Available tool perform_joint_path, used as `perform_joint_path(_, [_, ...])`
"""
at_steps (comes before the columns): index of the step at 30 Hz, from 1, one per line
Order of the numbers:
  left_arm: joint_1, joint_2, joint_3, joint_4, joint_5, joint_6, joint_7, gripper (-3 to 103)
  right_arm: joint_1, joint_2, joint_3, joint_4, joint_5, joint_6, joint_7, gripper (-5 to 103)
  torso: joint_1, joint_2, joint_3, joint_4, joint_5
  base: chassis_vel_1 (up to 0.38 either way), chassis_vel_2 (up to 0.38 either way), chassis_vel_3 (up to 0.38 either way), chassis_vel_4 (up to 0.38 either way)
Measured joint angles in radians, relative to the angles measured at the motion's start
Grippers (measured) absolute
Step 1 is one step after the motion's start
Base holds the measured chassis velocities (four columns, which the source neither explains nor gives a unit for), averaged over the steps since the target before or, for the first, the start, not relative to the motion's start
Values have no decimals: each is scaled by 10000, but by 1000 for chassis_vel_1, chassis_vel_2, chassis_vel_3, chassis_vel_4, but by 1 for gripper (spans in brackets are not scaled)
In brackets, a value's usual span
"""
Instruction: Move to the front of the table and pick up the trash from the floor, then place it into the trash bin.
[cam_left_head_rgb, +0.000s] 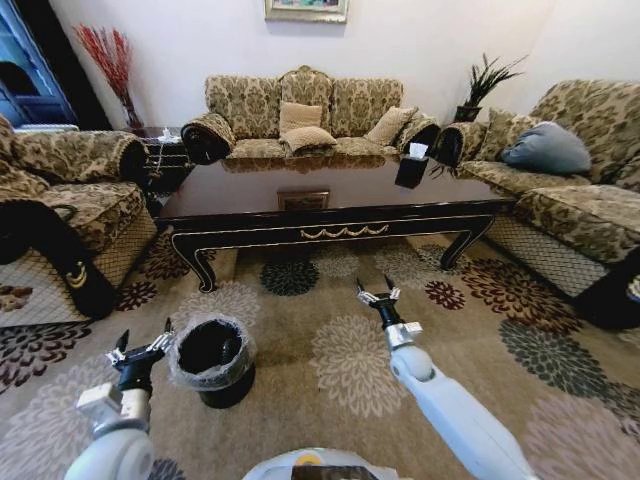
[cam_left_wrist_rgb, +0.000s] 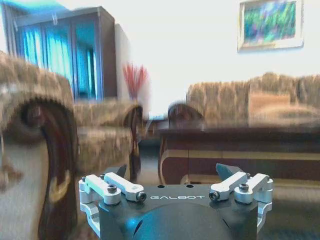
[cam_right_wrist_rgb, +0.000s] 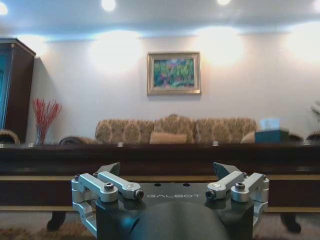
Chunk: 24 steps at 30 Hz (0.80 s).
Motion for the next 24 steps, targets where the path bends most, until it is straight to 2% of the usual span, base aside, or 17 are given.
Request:
perform_joint_path(2, [-62,-437,119,59,338,-409,122,100,-428,-9,455,448,-124,-97,-15,100,0,-1,0,-1,0,0,0,0,0])
perform_joint_path(3, [-62,-437,119,59,338,-409,122,100,-428,-9,455,448,-124,-97,-15,100,0,-1,0,-1,0,0,0,0,0])
perform_joint_path(7, [106,-1149,399,615,1118,-1279,327,100,-1362,27,1366,1198,-617,-197,-169,100,0,0,2,0,-2,0,0,0,0])
perform_joint_path(15, [393,-1529,632,830,1423,-1726,398,100,-1859,94,1974,1631,-948,-224,-143,100,0,0,2,2,0,0,0,0,0])
perform_joint_path(24, [626,-1518,668,986,1155,-1759,535,100,-2166,376,2237,1803,-814,-215,-193,100,0,0,2,1,-2,0,0,0,0])
